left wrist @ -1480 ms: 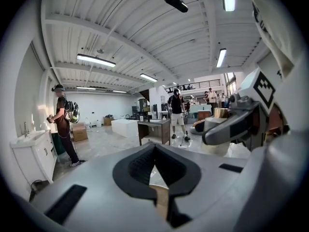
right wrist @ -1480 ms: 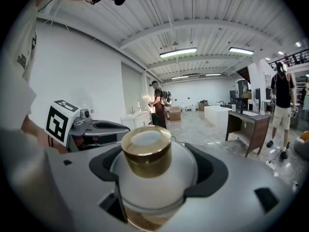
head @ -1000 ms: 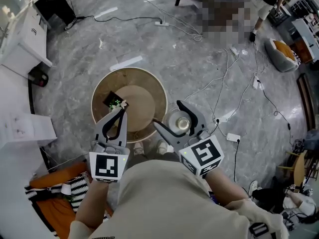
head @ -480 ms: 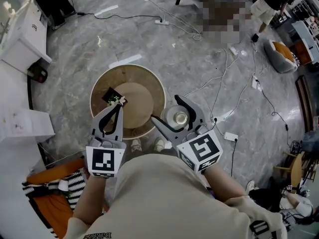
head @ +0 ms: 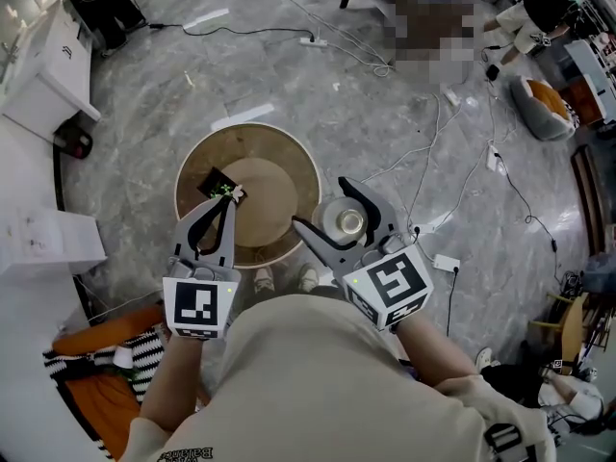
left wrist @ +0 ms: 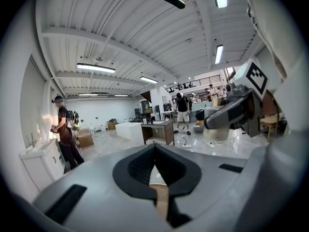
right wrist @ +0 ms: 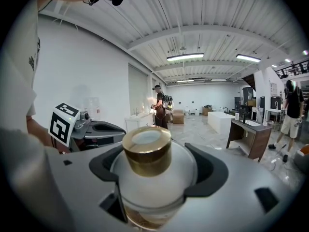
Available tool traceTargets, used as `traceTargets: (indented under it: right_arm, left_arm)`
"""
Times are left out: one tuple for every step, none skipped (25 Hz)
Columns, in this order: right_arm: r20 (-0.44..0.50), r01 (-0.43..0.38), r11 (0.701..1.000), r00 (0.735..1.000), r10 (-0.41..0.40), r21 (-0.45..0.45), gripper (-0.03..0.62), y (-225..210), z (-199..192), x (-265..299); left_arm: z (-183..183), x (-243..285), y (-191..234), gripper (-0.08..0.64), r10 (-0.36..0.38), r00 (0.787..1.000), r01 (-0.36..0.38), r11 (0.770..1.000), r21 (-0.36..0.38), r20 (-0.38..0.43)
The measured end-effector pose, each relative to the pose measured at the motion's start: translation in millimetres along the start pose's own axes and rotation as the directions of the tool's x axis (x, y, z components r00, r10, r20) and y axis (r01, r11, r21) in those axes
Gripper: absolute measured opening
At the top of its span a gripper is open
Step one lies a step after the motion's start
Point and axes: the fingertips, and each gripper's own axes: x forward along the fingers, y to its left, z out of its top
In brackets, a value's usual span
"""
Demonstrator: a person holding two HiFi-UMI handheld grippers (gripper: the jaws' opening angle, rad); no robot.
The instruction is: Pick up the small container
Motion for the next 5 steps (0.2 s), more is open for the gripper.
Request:
traceTargets:
  right_arm:
    - [-0.001, -0.003, 1.0, 1.0, 0.003, -0.001, 0.342, -0.1, 0.5, 0.9]
    - [-0.003, -0.006, 1.0, 1.0, 0.006, -0.001, 0.342, -0.3, 1.1, 1.7]
    - [-0.005, -0.009, 1.0, 1.0, 0.009, -0.001, 0.342, -0.6, 1.6, 2.7]
    - [-0.007, -0.013, 1.0, 1.0, 0.013, -0.002, 0.342, -0.8, 2.2, 3.7]
    - [-0.009, -0.016, 1.0, 1.0, 0.016, -0.002, 0.342, -1.0, 2.7, 4.8]
  left_arm:
    - [0.6, 0.7, 0.5, 0.006, 0.0, 1.0, 0.0, 1.0, 0.0, -0.001]
    - [1.5, 1.7, 0.9, 0.006, -0.001, 1.0, 0.001, 1.0, 0.0, -0.001]
    - [2.4, 2.8, 1.2, 0.006, -0.002, 1.0, 0.002, 1.0, -0.001, -0.001]
    - [3.2, 4.0, 1.5, 0.006, -0.003, 1.0, 0.003, 1.0, -0.001, -0.001]
    - [4.1, 5.2, 1.9, 0.006, -0.004, 1.0, 0.004, 1.0, -0.001, -0.002]
